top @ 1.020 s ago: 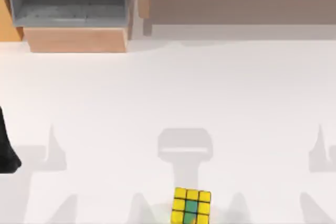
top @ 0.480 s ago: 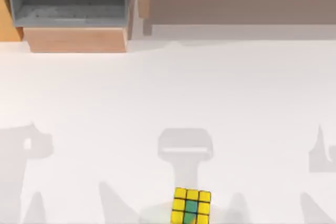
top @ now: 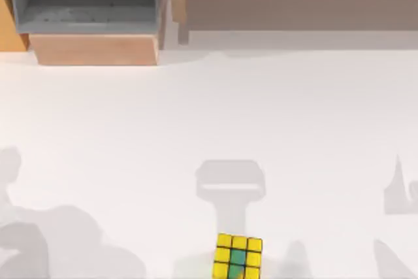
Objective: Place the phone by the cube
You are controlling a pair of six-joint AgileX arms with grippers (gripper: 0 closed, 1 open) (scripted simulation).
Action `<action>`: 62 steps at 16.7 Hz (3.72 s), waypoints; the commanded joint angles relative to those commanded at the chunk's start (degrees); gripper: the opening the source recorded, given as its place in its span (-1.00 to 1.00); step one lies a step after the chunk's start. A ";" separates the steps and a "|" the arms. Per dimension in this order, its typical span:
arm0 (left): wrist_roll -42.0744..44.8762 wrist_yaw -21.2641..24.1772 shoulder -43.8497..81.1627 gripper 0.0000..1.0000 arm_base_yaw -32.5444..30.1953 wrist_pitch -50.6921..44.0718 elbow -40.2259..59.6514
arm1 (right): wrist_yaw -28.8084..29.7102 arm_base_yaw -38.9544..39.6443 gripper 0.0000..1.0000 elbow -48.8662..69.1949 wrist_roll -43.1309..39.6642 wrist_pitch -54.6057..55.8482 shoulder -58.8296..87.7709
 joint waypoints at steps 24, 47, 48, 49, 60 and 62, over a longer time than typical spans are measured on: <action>0.50 -0.12 38.46 1.00 11.43 -6.20 16.52 | 0.00 0.00 1.00 0.00 0.00 0.00 0.00; 0.50 -0.12 38.46 -1.00 11.43 -6.20 16.52 | 0.00 0.00 1.00 0.00 0.00 0.00 0.00; 0.45 0.54 36.85 -1.00 11.26 -7.21 17.13 | 0.00 0.00 1.00 0.00 0.00 0.00 0.00; 0.44 0.53 36.67 -1.00 11.27 -7.43 17.31 | 0.00 0.00 1.00 0.00 0.00 0.00 0.00; -0.17 0.56 33.32 -1.00 10.06 -12.07 20.33 | 0.00 0.00 1.00 0.00 0.00 0.00 0.00; -1.69 0.58 31.60 -1.00 7.31 -12.66 21.31 | 0.00 0.00 1.00 0.00 0.00 0.00 0.00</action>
